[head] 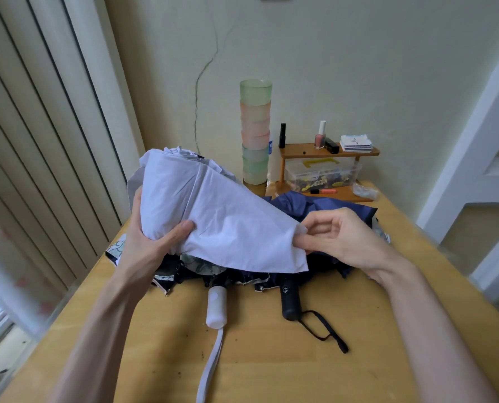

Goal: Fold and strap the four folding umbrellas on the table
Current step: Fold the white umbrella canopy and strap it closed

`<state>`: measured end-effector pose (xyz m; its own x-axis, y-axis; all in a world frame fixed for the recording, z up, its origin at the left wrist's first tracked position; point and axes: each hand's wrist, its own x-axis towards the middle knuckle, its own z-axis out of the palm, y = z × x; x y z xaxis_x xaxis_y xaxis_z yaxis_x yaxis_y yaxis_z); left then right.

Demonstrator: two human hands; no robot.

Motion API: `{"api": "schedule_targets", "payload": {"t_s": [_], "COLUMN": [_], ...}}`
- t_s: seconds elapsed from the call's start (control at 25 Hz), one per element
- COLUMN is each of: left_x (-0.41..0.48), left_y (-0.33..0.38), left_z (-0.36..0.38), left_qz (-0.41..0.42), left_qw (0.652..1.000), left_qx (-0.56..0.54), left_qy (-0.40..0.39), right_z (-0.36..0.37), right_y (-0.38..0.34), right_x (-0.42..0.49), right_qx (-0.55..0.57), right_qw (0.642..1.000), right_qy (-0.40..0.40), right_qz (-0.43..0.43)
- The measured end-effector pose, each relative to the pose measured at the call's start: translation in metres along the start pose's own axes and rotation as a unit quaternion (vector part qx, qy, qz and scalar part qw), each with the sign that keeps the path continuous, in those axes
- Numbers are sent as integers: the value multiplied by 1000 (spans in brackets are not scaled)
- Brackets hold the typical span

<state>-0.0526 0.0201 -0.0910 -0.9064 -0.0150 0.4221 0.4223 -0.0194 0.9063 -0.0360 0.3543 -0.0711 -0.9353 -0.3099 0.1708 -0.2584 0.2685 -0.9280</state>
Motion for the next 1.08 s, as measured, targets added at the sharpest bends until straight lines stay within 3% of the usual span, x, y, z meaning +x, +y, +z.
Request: {"api": "schedule_targets", "payload": {"t_s": [0.2, 0.36, 0.56, 0.64, 0.84, 0.92, 1.0, 1.08], "left_x": [2, 5, 3, 4, 7, 8, 8, 7], "left_y": [-4, -14, -12, -11, -17, -21, -23, -23], "left_z": [-3, 6, 11, 8, 12, 17, 21, 24], "left_qz": [9, -4, 12, 23, 37, 34, 28, 37], "left_qw": [999, 994, 996, 997, 990, 986, 986, 987], "left_qx": [13, 6, 25, 44, 79, 88, 85, 86], "left_qy": [43, 107, 83, 64, 111, 137, 138, 132], "right_z": [1, -3, -5, -4, 6, 13, 21, 29], "right_y": [6, -1, -8, -7, -9, -5, 1, 6], "right_x": [12, 11, 6, 8, 12, 17, 23, 28], "right_qx": [-51, -98, -126, -151, -102, -25, 95, 118], "right_qw": [991, 986, 990, 984, 971, 970, 965, 957], "right_qy": [124, 117, 57, 89, 215, 242, 246, 261], "right_qz": [-20, -69, 3, 23, -20, -22, 15, 44]}}
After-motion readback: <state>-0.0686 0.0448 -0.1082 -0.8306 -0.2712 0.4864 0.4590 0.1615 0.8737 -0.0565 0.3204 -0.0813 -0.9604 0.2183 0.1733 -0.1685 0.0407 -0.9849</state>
